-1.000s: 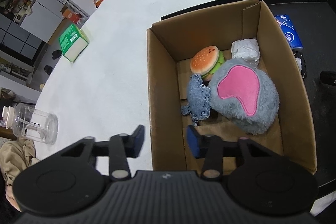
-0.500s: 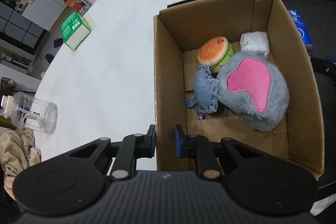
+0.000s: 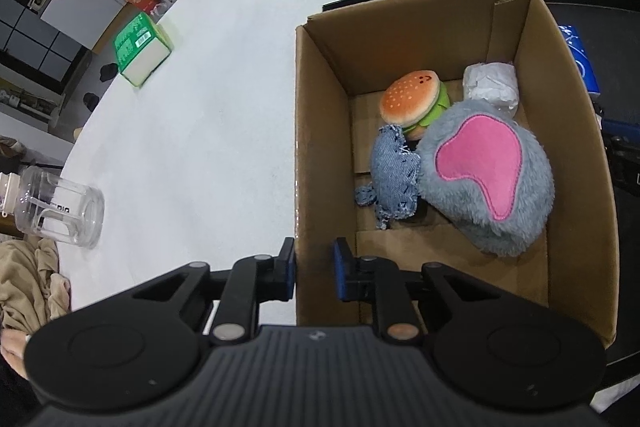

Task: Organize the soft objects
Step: 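Grasp the black-and-white plush with the right gripper and lift it, then carry the black-and-white plush with the right gripper and release it into the box, then move the open right gripper to the blue tissue pack on the tray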

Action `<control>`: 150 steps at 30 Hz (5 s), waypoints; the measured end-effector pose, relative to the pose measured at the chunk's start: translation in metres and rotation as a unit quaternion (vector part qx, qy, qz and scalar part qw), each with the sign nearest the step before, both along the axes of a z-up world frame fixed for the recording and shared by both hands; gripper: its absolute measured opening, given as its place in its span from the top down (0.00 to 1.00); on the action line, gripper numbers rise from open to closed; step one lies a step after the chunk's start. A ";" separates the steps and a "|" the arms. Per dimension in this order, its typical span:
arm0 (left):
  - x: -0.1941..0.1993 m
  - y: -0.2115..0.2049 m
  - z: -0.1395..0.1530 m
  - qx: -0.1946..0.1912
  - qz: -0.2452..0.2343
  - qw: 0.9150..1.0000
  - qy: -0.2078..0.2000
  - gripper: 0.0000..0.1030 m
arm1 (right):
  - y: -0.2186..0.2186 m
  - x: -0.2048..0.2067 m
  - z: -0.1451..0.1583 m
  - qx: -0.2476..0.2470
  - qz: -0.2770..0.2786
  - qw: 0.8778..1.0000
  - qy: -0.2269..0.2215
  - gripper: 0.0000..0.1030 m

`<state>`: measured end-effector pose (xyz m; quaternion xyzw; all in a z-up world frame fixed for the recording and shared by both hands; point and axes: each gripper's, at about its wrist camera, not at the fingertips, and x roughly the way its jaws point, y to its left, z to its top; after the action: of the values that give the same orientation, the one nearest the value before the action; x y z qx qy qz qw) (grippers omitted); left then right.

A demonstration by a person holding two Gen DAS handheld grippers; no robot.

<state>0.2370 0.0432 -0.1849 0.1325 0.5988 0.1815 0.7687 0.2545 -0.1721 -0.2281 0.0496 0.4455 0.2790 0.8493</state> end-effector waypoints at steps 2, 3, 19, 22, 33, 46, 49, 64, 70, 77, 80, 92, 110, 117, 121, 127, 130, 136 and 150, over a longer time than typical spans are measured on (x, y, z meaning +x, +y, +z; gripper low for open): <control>0.000 -0.001 0.000 -0.003 -0.004 1.000 -0.001 0.83 | -0.003 -0.002 0.001 -0.002 -0.002 1.000 0.002 0.77; -0.001 -0.002 0.000 -0.001 -0.007 1.000 -0.001 0.83 | -0.004 -0.003 0.002 -0.003 -0.003 1.000 0.003 0.78; -0.002 0.006 0.003 -0.030 -0.004 1.000 0.000 0.79 | -0.021 -0.018 0.037 -0.029 -0.040 0.999 -0.006 0.78; -0.003 0.011 0.004 -0.047 0.002 0.999 0.001 0.79 | -0.019 -0.022 0.049 -0.032 -0.042 0.998 -0.016 0.78; -0.015 0.028 0.010 -0.107 0.014 0.994 -0.017 0.78 | 0.004 -0.040 0.090 -0.050 -0.048 0.996 -0.052 0.78; -0.029 0.048 0.015 -0.169 0.017 0.985 -0.040 0.67 | 0.041 -0.068 0.124 -0.068 -0.035 0.993 -0.090 0.78; -0.031 0.053 0.016 -0.176 0.025 0.983 -0.049 0.67 | 0.052 -0.075 0.129 -0.071 -0.029 0.993 -0.094 0.78; -0.037 0.067 0.009 -0.213 0.030 0.976 -0.034 0.86 | 0.097 -0.094 0.129 -0.093 -0.005 0.992 -0.088 0.77; -0.041 0.070 0.011 -0.221 0.027 0.974 -0.043 0.90 | 0.110 -0.095 0.121 -0.103 0.003 0.992 -0.070 0.76; -0.043 0.076 0.011 -0.239 0.036 0.969 -0.050 0.91 | 0.123 -0.093 0.116 -0.105 0.010 0.993 -0.055 0.76; -0.043 0.078 0.011 -0.243 0.039 0.968 -0.052 0.91 | 0.126 -0.089 0.115 -0.091 0.012 0.995 -0.044 0.72; -0.043 0.083 0.009 -0.243 0.043 0.968 -0.054 0.91 | 0.115 -0.086 0.110 -0.076 0.011 0.996 -0.036 0.59; -0.039 0.065 0.014 -0.190 0.028 0.980 -0.059 0.87 | 0.052 -0.072 0.108 -0.053 -0.011 0.997 -0.051 0.43; -0.041 0.050 0.023 -0.147 0.015 0.986 -0.080 0.82 | 0.030 -0.063 0.106 -0.037 -0.021 0.997 -0.061 0.27; -0.038 0.044 0.023 -0.136 0.007 0.988 -0.074 0.68 | 0.019 -0.058 0.103 -0.030 -0.027 0.997 -0.068 0.17; -0.036 0.040 0.022 -0.117 0.007 0.991 -0.069 0.53 | 0.005 -0.048 0.095 -0.018 -0.035 0.997 -0.069 0.14; -0.034 0.034 0.021 -0.101 0.001 0.993 -0.065 0.51 | 0.000 -0.043 0.090 -0.013 -0.036 0.997 -0.066 0.13; -0.031 0.023 0.019 -0.072 -0.010 0.996 -0.055 0.50 | -0.006 -0.029 0.079 -0.014 -0.032 0.997 -0.065 0.13; -0.019 0.009 0.012 -0.003 -0.001 0.999 -0.042 0.50 | -0.012 0.018 0.054 0.013 -0.029 0.998 -0.045 0.13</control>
<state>0.2179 0.0526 -0.1725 0.1228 0.5667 0.1842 0.7936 0.2721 -0.1843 -0.1742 0.0610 0.4019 0.2618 0.8754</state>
